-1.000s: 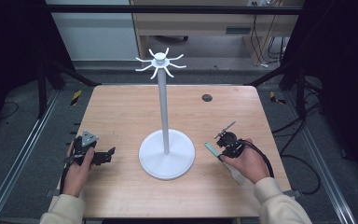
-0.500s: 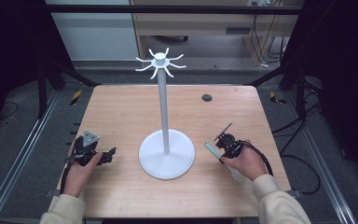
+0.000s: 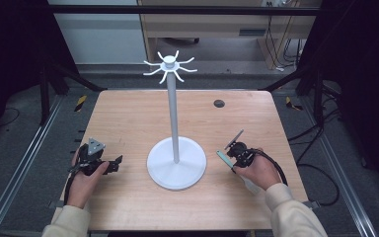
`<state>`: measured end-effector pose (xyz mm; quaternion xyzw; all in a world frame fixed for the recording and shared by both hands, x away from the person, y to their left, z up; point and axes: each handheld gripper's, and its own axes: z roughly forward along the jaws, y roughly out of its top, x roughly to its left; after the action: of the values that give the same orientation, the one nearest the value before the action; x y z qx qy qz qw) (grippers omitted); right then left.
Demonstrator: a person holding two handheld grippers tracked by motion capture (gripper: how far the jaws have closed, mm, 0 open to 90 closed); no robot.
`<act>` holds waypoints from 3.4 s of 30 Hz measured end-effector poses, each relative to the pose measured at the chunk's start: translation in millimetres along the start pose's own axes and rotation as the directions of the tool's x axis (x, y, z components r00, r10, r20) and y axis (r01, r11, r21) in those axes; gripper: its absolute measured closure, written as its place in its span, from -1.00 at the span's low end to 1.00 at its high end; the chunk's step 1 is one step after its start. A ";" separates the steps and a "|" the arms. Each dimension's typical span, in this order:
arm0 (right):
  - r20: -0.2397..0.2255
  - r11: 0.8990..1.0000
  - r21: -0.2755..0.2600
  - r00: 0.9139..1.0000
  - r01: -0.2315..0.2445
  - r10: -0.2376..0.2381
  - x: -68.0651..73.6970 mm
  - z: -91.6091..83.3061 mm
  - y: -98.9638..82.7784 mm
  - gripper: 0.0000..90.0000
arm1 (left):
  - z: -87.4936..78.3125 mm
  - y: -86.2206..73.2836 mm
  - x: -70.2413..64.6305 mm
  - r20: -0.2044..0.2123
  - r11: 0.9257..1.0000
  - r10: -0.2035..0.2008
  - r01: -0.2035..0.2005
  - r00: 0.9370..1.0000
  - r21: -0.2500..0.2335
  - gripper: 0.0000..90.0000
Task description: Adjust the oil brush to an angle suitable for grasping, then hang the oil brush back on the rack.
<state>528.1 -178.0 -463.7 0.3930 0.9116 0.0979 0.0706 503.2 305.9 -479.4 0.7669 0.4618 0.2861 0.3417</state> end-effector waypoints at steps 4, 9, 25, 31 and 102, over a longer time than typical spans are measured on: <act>-0.011 0.999 0.016 0.999 -0.039 0.039 2.1 -0.1 0.7 0.75 | -0.1 0.0 0.0 0.000 1.000 0.001 -0.001 1.000 0.001 -0.92; -0.003 1.000 0.010 1.000 -0.008 0.008 -1.9 1.6 -2.5 0.79 | 0.1 0.0 -0.2 0.002 1.000 0.008 -0.008 1.000 0.009 -0.92; -0.047 0.999 0.010 0.998 -0.050 0.050 -7.0 2.7 -4.9 0.81 | -0.1 0.3 -1.1 0.002 1.000 0.011 -0.011 1.000 0.005 -0.91; -0.035 0.997 -0.030 0.997 -0.069 0.068 -3.2 -9.5 -7.2 0.81 | -0.1 0.3 -1.3 0.001 1.000 0.013 -0.013 1.000 0.007 -0.91; -0.008 0.651 -0.755 0.994 -0.079 0.112 24.2 -164.5 -9.2 0.82 | -0.1 -0.3 -2.7 0.004 0.999 0.027 -0.027 1.000 0.018 -0.89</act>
<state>471.3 -186.8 -307.4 0.3775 0.7654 0.4628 0.2398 501.9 303.6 -479.9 0.7767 0.4532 0.2850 0.3318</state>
